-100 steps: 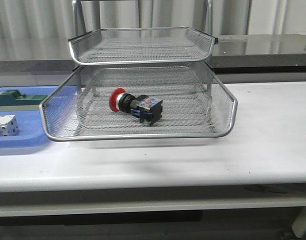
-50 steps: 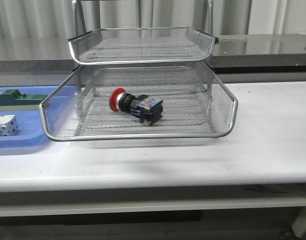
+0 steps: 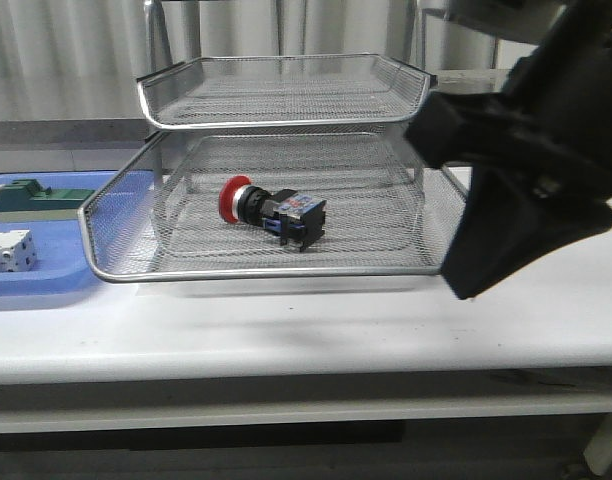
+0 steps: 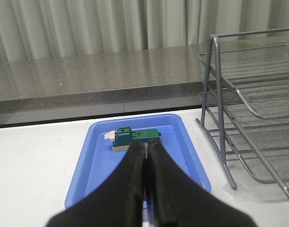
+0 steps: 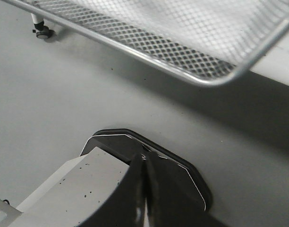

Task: Place button on rack with both arms
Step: 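Reach the right gripper to the front of the middle wire tray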

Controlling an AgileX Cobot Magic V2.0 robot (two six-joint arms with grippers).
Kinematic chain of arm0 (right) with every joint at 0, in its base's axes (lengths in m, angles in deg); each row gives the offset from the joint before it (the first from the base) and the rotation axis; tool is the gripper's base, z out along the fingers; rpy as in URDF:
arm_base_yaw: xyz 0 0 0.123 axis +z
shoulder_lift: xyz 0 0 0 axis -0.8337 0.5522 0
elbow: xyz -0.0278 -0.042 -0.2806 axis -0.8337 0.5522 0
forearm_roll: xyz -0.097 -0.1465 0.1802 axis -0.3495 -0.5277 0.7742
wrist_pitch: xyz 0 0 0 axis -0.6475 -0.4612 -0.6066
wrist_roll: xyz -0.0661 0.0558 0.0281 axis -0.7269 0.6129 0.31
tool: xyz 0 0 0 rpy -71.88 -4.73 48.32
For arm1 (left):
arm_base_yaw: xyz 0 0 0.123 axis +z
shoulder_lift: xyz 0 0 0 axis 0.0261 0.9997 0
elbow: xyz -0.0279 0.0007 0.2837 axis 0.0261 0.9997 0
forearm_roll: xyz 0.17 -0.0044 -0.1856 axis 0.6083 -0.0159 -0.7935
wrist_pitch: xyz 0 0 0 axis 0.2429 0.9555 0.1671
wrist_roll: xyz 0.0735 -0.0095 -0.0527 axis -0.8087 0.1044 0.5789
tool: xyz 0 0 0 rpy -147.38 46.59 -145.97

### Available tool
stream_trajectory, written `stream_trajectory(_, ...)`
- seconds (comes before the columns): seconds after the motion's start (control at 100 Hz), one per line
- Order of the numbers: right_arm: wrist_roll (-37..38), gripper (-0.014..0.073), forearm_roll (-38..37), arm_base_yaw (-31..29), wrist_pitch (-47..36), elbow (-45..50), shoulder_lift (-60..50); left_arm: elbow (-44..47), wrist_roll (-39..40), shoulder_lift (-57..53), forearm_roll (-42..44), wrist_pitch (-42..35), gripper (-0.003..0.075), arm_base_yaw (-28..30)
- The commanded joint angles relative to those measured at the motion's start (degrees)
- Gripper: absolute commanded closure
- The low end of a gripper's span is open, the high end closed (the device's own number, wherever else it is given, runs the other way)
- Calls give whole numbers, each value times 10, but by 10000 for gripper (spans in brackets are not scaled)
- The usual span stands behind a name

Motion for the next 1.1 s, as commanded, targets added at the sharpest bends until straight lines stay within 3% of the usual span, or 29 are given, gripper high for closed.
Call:
stream_trajectory(0.0,-8,659,12,20,-37,-36,15,-15,5,4,-7,-45,741,0)
stream_trajectory(0.42,-8,659,6,87,-57,-119,144,-15,5,4,-7,-45,741,0)
stream_trajectory(1.09,-8,659,-108,83,-93,-198,237,-15,5,4,-7,-45,741,0)
